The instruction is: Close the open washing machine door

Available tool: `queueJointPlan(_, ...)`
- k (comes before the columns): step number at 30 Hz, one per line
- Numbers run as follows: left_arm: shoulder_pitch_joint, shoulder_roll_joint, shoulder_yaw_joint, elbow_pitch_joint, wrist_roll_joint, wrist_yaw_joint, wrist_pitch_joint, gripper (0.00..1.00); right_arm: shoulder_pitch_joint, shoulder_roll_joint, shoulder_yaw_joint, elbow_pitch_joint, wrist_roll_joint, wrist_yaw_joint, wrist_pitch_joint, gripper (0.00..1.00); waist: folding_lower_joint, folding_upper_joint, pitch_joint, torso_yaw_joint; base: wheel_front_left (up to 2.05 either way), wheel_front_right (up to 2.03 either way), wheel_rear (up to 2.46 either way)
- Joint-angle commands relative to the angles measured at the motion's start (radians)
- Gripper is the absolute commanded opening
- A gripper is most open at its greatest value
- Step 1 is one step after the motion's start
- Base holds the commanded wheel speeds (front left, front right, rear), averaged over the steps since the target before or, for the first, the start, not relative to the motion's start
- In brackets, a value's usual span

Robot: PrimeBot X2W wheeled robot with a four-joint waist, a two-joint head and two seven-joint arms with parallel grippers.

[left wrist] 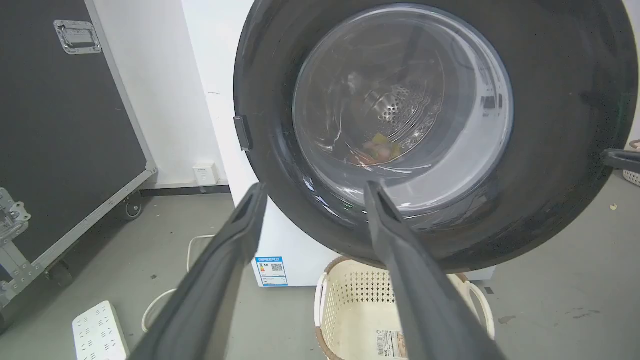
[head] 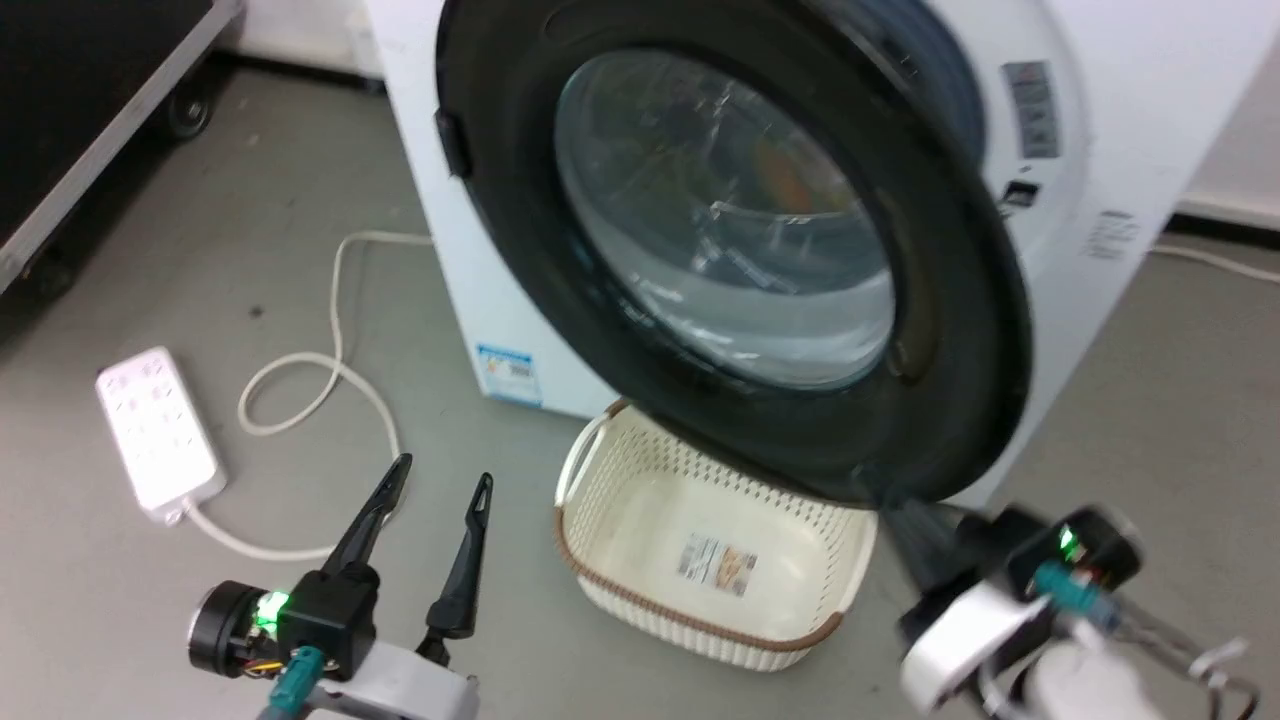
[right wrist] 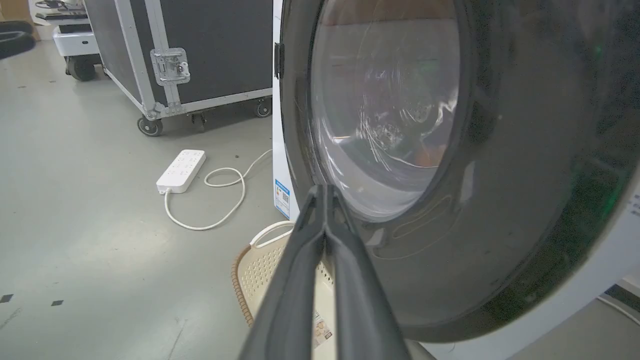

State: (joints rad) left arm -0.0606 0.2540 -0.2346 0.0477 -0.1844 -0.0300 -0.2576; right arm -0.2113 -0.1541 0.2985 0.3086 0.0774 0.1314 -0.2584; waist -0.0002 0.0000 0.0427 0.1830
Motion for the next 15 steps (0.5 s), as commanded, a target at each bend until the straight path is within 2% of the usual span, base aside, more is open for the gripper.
queueJointPlan(1, 0.003, -0.016, 0.005, -0.001, 0.018, -0.007, -0.004, 1.00, -0.044, -0.027, -0.002, 0.031, -0.007, -0.001, -0.001, 0.00, 0.0002, 0.0000, 0.038, 0.035, 0.00, 0.00, 0.00)
queueJointPlan(8, -0.027, -0.067, 0.026, 0.001, 0.070, -0.055, -0.004, 1.00, -0.241, -0.087, -0.116, 0.196, -0.014, -0.001, 0.028, 0.00, 0.0002, 0.0000, 0.108, 0.067, 0.00, 0.00, 0.00)
queueJointPlan(15, -0.061, -0.096, 0.053, -0.002, 0.088, -0.080, -0.004, 1.00, -0.421, -0.098, -0.279, 0.338, -0.049, -0.001, 0.043, 0.00, 0.0002, 0.0000, 0.164, 0.076, 0.00, 0.00, 0.00)
